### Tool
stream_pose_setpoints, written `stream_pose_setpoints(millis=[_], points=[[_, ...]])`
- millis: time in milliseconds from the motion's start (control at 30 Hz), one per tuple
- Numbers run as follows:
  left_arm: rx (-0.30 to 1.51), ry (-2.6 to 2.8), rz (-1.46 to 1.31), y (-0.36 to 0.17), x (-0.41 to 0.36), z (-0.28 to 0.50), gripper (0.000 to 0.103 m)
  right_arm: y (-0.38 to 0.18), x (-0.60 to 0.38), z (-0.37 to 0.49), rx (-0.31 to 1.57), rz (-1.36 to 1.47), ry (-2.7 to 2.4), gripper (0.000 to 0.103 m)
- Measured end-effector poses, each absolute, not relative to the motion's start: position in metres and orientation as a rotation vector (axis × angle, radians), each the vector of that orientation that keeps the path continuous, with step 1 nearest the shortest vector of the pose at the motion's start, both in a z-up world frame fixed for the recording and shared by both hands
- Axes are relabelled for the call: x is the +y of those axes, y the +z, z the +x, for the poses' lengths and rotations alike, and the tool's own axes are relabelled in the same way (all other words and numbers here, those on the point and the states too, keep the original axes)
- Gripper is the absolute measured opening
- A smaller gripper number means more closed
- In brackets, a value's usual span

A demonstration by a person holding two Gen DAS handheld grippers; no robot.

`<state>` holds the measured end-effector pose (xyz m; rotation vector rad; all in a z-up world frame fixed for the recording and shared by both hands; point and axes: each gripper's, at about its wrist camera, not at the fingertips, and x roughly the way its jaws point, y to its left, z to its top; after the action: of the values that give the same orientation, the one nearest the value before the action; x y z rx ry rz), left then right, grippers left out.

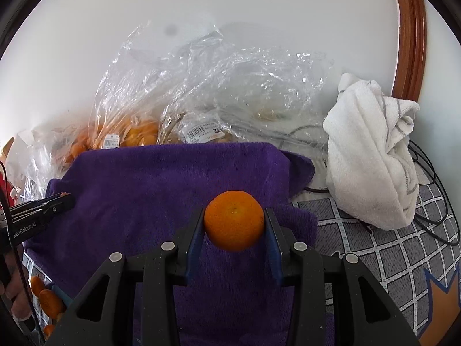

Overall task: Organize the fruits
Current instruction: 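Carry the orange and red fruit over the purple towel with both tools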

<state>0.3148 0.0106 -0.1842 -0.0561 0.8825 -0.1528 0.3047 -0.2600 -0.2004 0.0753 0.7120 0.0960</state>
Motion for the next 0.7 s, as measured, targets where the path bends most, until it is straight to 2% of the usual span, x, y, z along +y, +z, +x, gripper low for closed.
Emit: stream_pose_setpoints(millis=[700], points=[[0.99, -0.102, -0.007, -0.198, 0.003, 0.323, 0.023, -0.228, -0.248, 0.314, 0.789, 0.013, 0.11, 0.04]])
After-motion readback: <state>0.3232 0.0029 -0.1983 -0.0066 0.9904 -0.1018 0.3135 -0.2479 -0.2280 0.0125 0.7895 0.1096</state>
